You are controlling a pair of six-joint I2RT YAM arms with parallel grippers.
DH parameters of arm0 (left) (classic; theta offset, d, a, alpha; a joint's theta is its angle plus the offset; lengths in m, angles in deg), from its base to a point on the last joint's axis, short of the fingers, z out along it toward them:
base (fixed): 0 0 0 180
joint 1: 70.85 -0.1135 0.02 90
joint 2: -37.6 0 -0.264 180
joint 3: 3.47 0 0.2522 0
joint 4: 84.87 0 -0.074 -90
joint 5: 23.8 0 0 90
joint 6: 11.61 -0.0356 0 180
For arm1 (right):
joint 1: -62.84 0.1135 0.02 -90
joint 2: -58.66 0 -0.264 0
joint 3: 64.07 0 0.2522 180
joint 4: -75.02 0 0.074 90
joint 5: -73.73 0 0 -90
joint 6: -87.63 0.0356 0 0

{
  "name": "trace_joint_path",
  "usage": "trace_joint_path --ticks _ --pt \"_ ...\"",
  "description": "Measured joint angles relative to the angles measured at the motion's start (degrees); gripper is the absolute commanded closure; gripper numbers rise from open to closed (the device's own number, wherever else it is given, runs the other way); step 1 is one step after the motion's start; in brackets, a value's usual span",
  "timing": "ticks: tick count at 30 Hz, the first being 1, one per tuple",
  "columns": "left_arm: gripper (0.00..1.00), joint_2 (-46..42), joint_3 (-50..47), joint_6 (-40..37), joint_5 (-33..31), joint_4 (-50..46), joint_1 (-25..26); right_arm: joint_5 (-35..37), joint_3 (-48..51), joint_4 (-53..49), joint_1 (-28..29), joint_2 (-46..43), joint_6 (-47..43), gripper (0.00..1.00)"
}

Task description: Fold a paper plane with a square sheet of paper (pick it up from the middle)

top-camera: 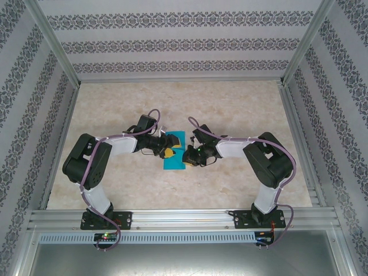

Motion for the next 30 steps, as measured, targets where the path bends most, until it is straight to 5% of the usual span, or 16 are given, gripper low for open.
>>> trace_joint_path --ticks 12,30 --pt "0.56 0.92 -0.35 -0.04 -0.83 -0.13 0.00 -1.66 3.26 5.44 -4.79 -9.70 0.42 0.67" --pt "0.60 0.92 -0.39 -0.44 -1.88 -0.76 0.00 -6.93 4.55 17.99 -4.61 -2.34 7.17 0.69"
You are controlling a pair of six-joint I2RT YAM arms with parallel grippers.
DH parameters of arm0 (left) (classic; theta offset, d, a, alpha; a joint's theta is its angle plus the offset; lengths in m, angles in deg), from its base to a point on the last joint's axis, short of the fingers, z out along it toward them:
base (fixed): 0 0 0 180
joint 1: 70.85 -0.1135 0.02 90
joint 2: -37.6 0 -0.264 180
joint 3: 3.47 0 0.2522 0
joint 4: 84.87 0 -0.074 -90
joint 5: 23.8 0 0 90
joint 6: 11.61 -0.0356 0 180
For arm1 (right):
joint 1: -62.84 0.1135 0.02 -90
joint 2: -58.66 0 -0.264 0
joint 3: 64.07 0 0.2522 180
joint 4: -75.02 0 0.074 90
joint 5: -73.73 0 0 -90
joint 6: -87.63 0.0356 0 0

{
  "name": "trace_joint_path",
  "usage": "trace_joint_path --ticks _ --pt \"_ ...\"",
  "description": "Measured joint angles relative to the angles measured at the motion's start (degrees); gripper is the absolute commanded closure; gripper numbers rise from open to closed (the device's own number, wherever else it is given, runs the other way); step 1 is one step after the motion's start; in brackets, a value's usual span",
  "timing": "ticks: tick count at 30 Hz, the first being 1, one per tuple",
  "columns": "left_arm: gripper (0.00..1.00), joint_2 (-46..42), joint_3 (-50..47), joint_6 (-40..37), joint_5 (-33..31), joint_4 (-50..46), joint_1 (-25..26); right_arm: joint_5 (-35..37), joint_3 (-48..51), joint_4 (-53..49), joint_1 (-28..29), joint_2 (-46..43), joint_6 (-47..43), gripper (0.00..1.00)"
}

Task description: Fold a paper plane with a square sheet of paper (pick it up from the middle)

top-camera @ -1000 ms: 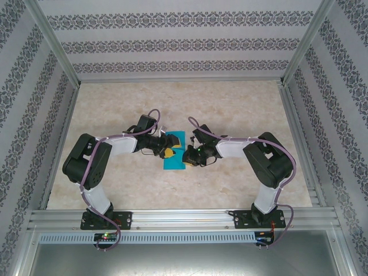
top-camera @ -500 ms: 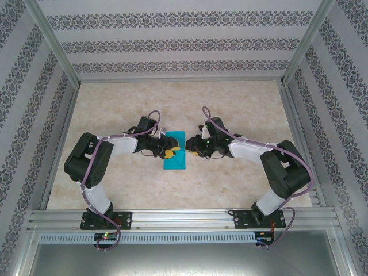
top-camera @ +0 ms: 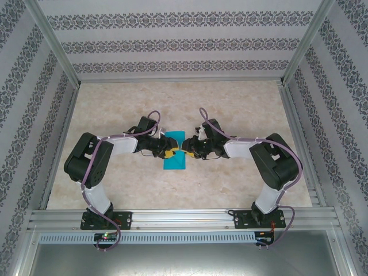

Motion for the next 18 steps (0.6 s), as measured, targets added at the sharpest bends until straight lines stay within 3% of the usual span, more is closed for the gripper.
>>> trace_joint_path --ticks 14,18 --pt "0.61 0.00 -0.04 -0.02 0.00 -0.20 0.00 -1.27 0.00 3.69 -0.02 2.29 2.12 0.82" --pt "0.61 0.00 -0.02 -0.02 0.00 -0.50 0.00 -1.29 0.04 3.69 -0.02 2.29 2.10 0.89"
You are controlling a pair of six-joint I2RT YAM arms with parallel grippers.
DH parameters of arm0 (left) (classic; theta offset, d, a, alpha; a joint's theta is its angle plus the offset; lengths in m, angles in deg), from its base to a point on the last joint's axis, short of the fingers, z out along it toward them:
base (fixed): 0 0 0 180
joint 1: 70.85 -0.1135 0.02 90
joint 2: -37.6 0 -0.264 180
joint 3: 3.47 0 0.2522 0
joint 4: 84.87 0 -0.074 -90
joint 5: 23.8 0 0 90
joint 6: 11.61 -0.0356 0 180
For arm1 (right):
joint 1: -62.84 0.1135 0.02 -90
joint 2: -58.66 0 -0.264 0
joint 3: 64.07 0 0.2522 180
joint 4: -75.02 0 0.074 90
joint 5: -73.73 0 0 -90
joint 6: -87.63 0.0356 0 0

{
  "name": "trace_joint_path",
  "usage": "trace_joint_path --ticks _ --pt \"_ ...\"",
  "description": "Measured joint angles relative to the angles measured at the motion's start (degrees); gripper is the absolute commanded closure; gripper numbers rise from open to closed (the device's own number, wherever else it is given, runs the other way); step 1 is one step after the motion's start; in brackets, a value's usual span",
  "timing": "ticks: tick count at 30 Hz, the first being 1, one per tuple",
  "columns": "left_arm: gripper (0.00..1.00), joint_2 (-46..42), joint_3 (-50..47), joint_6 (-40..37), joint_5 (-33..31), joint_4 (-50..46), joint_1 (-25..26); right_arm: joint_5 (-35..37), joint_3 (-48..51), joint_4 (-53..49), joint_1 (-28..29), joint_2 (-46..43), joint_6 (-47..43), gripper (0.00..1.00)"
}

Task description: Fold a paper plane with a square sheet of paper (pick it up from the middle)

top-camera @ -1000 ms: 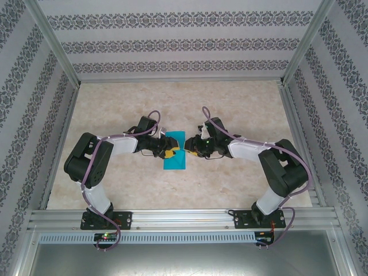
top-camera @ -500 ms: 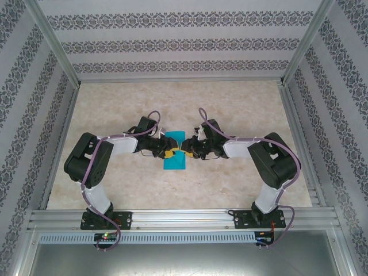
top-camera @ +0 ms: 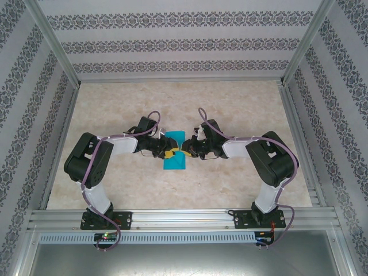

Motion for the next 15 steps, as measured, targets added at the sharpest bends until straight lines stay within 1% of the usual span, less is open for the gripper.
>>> trace_joint_path --ticks 4,6,9,15 --pt "0.61 -0.02 0.00 -0.07 0.02 -0.28 0.00 0.02 -0.02 -0.66 0.00 0.00 -1.20 1.00" --pt "0.61 -0.11 -0.02 -0.28 0.02 -0.57 0.00 0.04 -0.07 -1.79 -0.02 0.00 -2.75 1.00" --pt "0.62 -0.66 -0.02 -0.87 0.02 -0.79 0.00 0.09 -1.09 -5.27 -0.15 0.09 -7.43 1.00" --pt "0.69 -2.10 0.00 -1.79 0.11 -0.87 0.00 -0.07 -5.40 -11.04 -1.36 1.68 -17.40 1.00"
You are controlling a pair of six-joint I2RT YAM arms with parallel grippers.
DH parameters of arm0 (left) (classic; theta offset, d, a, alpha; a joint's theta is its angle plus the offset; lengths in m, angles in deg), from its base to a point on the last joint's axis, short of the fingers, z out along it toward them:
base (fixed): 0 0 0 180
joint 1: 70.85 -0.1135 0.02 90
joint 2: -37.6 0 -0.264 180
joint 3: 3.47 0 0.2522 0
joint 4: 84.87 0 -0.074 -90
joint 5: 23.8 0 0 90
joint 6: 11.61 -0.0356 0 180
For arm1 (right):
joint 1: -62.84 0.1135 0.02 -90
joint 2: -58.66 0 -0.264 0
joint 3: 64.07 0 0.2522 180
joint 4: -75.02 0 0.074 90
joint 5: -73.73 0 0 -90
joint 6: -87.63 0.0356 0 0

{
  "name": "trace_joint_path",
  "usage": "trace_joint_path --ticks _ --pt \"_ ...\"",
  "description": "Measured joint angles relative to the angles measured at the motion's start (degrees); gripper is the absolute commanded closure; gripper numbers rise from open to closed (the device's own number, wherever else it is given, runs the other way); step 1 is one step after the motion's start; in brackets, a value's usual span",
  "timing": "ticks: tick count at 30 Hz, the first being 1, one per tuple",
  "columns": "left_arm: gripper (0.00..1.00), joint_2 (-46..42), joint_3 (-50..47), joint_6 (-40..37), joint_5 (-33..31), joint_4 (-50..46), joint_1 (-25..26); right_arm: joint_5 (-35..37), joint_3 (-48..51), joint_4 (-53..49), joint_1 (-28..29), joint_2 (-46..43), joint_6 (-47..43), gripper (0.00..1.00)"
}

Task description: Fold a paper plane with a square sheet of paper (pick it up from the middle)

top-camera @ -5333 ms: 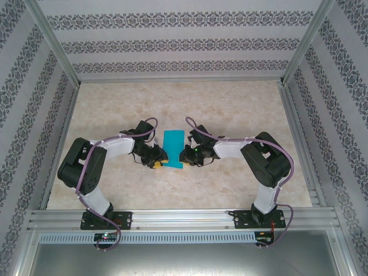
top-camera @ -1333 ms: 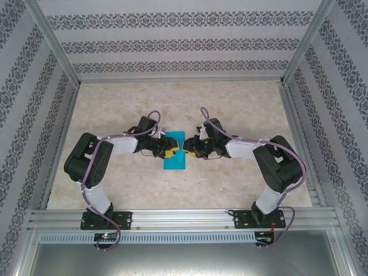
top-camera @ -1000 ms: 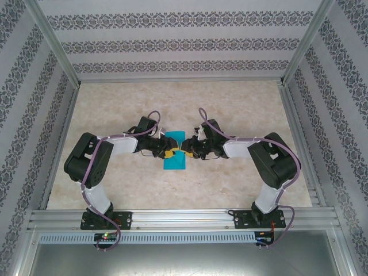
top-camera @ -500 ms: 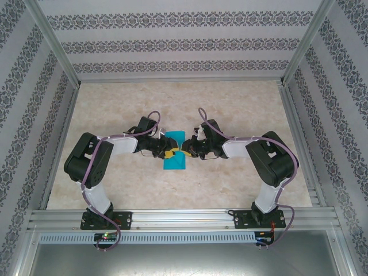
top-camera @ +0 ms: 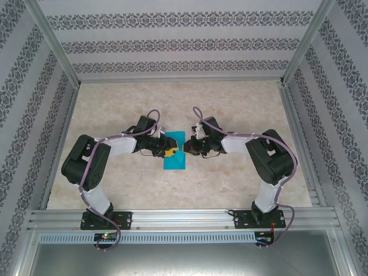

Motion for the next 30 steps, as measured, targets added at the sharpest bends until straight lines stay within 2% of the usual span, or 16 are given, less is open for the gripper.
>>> trace_joint_path --ticks 9,30 --pt "0.75 0.11 0.76 -1.14 0.72 -0.46 0.22 -1.92 -3.63 -3.74 -0.79 3.39 -6.49 1.00" --pt "0.88 5.11 3.39 -3.28 0.74 -4.63 2.25 -3.32 -8.44 -7.63 -1.03 7.30 -10.71 1.00"
